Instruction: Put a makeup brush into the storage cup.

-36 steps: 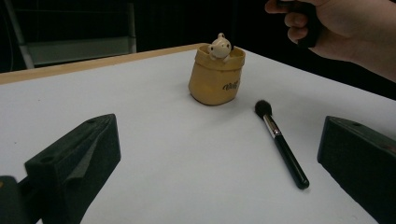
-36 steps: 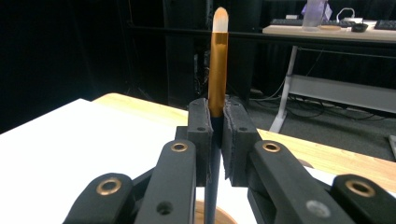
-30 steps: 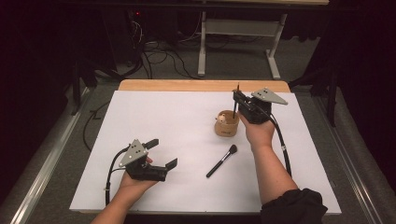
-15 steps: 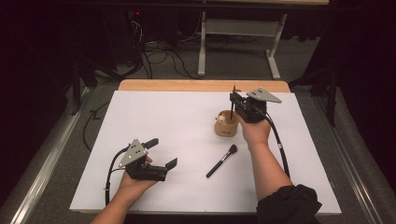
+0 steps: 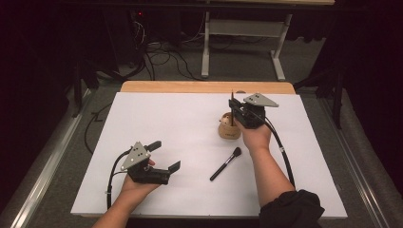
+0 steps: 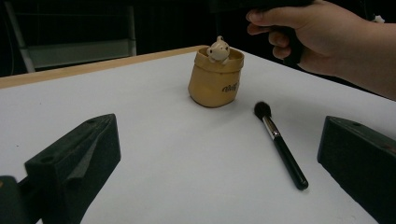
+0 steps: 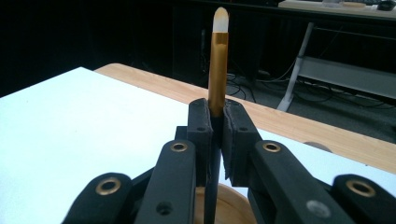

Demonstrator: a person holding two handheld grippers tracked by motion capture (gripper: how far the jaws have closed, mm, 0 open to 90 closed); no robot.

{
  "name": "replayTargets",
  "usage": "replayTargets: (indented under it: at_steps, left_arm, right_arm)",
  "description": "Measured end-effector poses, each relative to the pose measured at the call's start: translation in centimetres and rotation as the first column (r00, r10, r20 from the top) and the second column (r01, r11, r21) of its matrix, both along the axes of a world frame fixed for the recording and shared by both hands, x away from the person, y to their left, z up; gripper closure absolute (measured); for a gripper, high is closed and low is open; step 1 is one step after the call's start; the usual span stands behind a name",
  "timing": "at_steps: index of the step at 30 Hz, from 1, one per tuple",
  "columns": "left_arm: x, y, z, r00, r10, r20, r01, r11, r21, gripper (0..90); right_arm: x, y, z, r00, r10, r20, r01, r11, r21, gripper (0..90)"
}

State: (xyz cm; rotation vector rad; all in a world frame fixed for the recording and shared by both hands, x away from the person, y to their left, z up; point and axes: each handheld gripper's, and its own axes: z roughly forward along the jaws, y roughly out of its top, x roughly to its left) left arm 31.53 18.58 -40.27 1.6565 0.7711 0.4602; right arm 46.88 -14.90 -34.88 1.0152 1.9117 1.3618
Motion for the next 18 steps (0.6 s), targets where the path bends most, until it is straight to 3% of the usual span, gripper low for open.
replayTargets:
  at_steps: [10, 14, 18]
  left_arm:
    - [-0.1, 0.1, 0.0, 1.0, 0.0, 0.001, 0.0, 1.0, -0.001, 0.0]
    - [-0.1, 0.0, 0.0, 1.0, -0.001, 0.0, 0.001, 1.0, 0.001, 0.0]
    - [-0.1, 0.0, 0.0, 1.0, -0.001, 0.001, 0.001, 1.0, 0.001, 0.0]
  right_arm:
    - [-0.1, 0.6, -0.4, 0.9998, 0.011, -0.017, -0.011, 1.0, -0.017, 84.8]
    - [-0.3, 1.2, -0.1, 0.9996, 0.026, 0.012, -0.025, 0.999, -0.027, 84.8]
    - [0.1, 1.1, -0.5, 0.9998, 0.019, -0.007, -0.019, 0.999, -0.039, 84.7]
